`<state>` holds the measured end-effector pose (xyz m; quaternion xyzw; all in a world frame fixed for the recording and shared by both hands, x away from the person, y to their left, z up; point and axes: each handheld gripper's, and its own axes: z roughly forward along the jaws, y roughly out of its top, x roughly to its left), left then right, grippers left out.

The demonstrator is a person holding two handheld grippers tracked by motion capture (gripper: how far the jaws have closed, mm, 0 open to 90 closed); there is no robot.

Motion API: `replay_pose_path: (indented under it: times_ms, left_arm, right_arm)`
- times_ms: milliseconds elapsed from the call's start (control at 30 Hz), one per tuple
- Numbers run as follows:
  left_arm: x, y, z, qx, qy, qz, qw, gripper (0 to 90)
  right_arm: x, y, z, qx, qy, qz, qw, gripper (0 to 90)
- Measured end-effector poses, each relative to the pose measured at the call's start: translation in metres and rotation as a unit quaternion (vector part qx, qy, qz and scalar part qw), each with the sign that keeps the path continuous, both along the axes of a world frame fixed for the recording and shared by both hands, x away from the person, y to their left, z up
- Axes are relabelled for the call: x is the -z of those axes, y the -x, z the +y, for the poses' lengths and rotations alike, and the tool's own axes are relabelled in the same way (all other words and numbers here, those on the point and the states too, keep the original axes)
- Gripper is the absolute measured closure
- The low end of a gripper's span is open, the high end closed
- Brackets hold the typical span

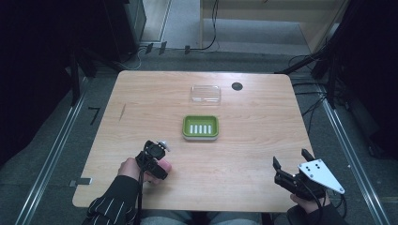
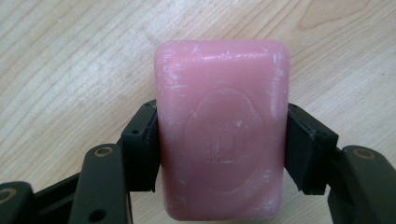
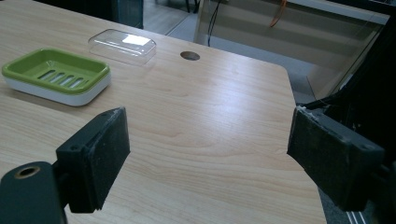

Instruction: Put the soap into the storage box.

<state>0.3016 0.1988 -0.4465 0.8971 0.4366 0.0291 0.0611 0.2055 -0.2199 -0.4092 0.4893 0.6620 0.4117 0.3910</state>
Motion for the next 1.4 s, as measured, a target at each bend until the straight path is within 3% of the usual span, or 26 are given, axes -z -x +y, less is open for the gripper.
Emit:
replay_pose_path:
  times_ms: [367, 800, 1400]
  left_arm:
    - [-0.001, -0.004, -0.004, 0.027, 0.001, 0.006, 0.9996, 38.7]
    - [-0.009, -0.016, -0.011, 0.056, 0.000, -0.001, 0.9984, 38.7]
    - [-0.018, -0.029, -0.034, 0.118, -0.003, 0.001, 0.9930, 38.7]
  right_arm:
    - [0.000, 0.002, -0.002, 0.004, -0.002, 0.000, 1.0000, 13.7]
    - [0.000, 0.004, -0.004, 0.009, -0.003, 0.002, 1.0000, 13.7]
    - [0.001, 0.009, -0.009, 0.018, -0.002, 0.003, 0.9998, 13.7]
